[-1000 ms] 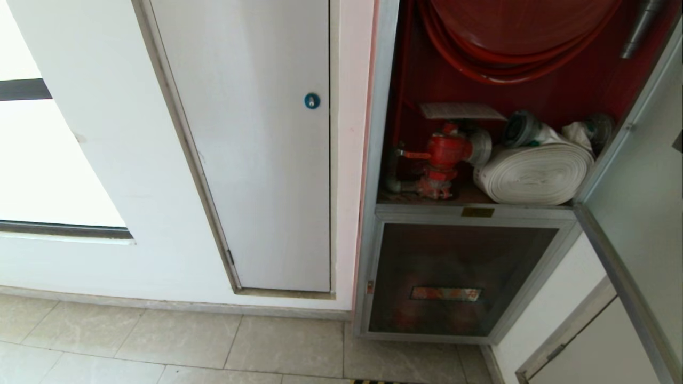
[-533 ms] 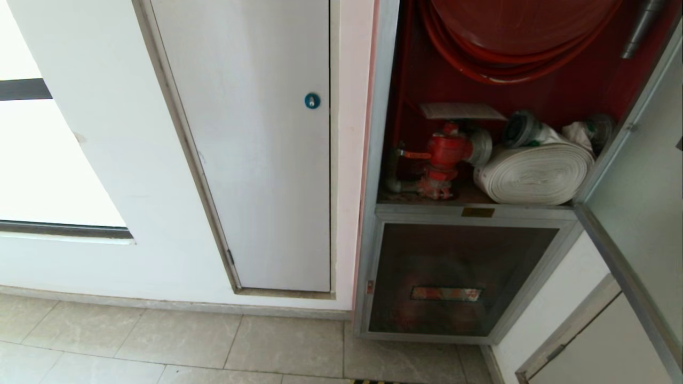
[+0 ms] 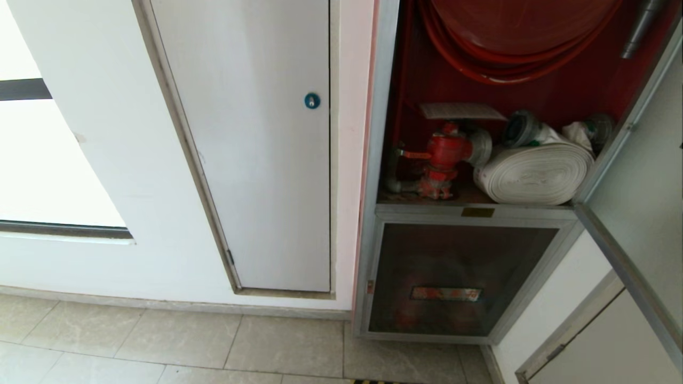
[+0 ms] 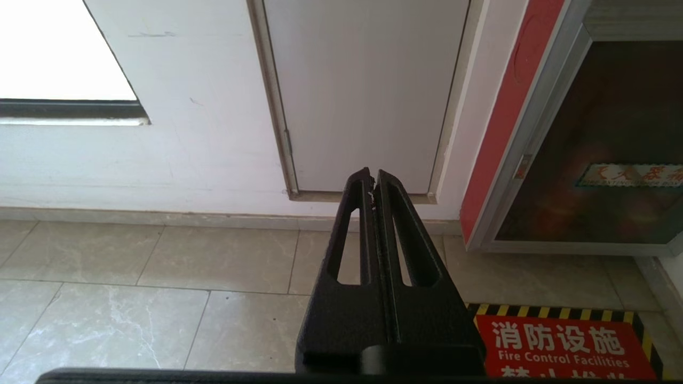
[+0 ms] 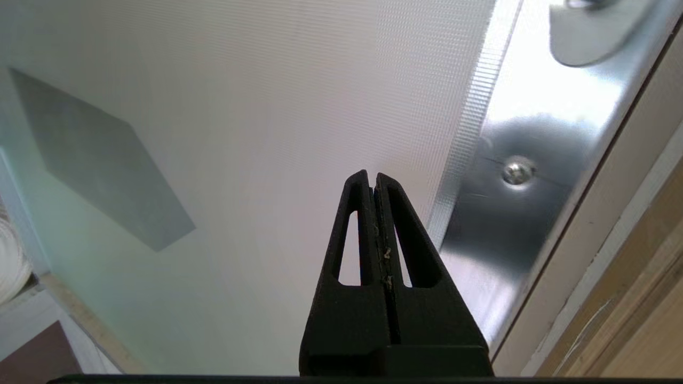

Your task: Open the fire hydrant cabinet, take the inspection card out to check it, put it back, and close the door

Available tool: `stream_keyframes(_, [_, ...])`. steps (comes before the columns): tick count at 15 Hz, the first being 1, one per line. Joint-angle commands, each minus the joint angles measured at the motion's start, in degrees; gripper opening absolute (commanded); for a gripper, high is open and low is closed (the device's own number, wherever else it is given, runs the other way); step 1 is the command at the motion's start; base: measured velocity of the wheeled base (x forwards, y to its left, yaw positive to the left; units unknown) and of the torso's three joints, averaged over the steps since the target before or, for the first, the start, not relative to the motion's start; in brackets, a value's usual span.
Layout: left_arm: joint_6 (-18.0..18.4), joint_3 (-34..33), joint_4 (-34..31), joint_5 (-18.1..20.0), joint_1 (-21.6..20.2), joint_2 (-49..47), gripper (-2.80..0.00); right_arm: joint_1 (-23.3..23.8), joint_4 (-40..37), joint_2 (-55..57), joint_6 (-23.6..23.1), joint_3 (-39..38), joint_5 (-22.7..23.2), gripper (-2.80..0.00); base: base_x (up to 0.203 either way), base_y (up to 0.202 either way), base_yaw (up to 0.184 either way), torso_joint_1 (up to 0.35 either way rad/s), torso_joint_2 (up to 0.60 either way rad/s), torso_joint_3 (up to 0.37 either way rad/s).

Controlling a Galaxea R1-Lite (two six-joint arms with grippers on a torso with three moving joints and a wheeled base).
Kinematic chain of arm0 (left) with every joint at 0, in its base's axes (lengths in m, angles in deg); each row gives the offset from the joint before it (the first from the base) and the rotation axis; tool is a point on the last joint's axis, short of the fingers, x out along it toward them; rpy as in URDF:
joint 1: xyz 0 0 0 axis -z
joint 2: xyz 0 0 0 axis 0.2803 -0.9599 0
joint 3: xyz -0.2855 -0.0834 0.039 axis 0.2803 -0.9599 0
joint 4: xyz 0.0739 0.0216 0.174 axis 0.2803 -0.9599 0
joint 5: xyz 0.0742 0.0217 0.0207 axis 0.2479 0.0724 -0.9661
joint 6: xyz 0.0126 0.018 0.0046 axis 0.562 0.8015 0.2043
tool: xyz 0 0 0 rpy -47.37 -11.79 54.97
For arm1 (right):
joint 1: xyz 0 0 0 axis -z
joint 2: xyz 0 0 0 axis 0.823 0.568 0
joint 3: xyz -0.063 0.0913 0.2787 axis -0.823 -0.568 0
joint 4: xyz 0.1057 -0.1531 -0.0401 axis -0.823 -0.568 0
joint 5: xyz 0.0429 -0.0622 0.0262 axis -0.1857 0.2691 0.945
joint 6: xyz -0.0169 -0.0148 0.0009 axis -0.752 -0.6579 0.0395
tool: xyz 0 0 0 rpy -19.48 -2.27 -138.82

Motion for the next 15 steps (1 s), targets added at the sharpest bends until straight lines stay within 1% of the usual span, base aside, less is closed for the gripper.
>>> stream_keyframes(1, [0.0, -0.1, 0.0, 0.0, 0.0, -0.1, -2.8, 0.2, 0.1, 1.0, -0.1, 0.4, -0.2, -2.8, 0.0, 0.0, 0.0, 0.0, 0.0, 0.0])
stream_keyframes(4, [0.0, 0.0, 0.0, 0.0, 0.0, -0.1, -2.8, 1.7, 0.2, 2.4, -0.1, 1.0, -0.1, -2.8, 0.0, 0.0, 0.0, 0.0, 0.0, 0.0])
stream_keyframes(6, [0.0, 0.0, 0.0, 0.0, 0.0, -0.1, -2.8, 1.9, 0.2, 3.4, -0.1, 1.5, -0.1, -2.8, 0.0, 0.0, 0.0, 0.0, 0.0, 0.0])
stream_keyframes(9, [0.0, -0.1, 0.0, 0.0, 0.0, -0.1, -2.8, 4.4, 0.2, 5.1, -0.1, 3.0, 0.3, -2.8, 0.0, 0.0, 0.0, 0.0, 0.0, 0.0])
stream_keyframes(13, [0.0, 0.0, 0.0, 0.0, 0.0, -0.1, -2.8, 4.9, 0.3, 7.0, 0.0, 4.1, 0.7, -2.8, 0.0, 0.0, 0.0, 0.0, 0.0, 0.0])
stream_keyframes(15, [0.0, -0.1, 0.0, 0.0, 0.0, 0.0, -2.8, 6.4, 0.3, 7.9, 0.0, 4.5, 0.8, -2.8, 0.0, 0.0, 0.0, 0.0, 0.0, 0.0])
